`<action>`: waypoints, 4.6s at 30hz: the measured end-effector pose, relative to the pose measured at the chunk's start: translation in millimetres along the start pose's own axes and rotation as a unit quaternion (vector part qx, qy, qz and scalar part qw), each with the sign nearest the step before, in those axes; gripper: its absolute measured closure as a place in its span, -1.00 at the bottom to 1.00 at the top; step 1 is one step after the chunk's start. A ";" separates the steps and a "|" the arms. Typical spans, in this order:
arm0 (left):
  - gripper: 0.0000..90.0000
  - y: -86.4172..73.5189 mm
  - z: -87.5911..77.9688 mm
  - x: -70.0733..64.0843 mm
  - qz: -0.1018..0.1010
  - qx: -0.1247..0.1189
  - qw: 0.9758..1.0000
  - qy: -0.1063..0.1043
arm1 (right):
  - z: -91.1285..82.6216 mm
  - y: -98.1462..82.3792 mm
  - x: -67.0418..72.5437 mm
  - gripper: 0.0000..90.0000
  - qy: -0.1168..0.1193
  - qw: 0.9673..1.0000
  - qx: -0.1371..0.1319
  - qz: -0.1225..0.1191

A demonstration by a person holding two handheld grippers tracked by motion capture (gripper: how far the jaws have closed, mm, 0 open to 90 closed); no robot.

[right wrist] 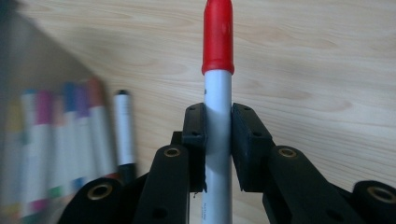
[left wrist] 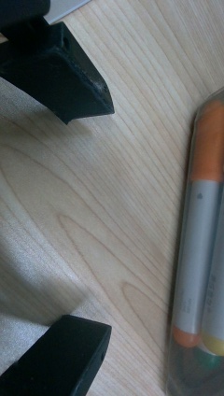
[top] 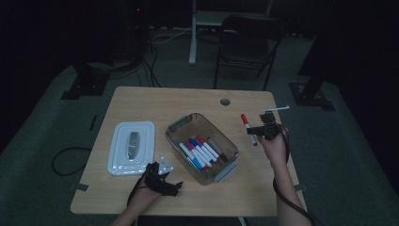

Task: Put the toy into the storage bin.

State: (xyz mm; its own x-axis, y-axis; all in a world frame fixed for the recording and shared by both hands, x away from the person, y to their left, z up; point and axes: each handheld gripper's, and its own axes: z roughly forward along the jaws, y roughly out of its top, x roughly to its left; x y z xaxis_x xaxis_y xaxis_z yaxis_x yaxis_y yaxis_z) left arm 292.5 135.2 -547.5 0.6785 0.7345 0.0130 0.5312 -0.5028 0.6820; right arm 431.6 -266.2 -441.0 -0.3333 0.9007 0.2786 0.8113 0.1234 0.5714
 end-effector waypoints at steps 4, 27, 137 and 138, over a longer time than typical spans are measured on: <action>-0.99 0.0 0.0 0.0 0.000 0.000 1.000 0.000 | -10.8 3.5 16.3 0.70 0.027 0.999 -0.004 -0.017; -0.99 0.1 0.0 0.0 0.000 -0.001 1.000 0.001 | -25.9 14.3 129.5 0.70 0.130 0.979 0.011 -0.158; -0.99 -0.1 0.0 0.0 0.001 0.000 1.000 0.000 | 100.9 -21.2 59.0 0.43 0.064 0.978 0.138 -0.142; -0.99 -0.1 0.0 0.1 0.000 0.000 1.000 0.000 | 100.9 -20.9 59.1 0.48 0.058 0.979 0.136 -0.143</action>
State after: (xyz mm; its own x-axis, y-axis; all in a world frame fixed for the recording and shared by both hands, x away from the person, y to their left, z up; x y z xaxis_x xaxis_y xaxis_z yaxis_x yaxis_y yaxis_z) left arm 292.6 135.2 -547.5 0.6789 0.7341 0.0139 0.5306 -0.5036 0.6818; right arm 443.4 -173.6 -514.4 -0.6053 0.7616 0.2315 0.7690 0.4844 0.4172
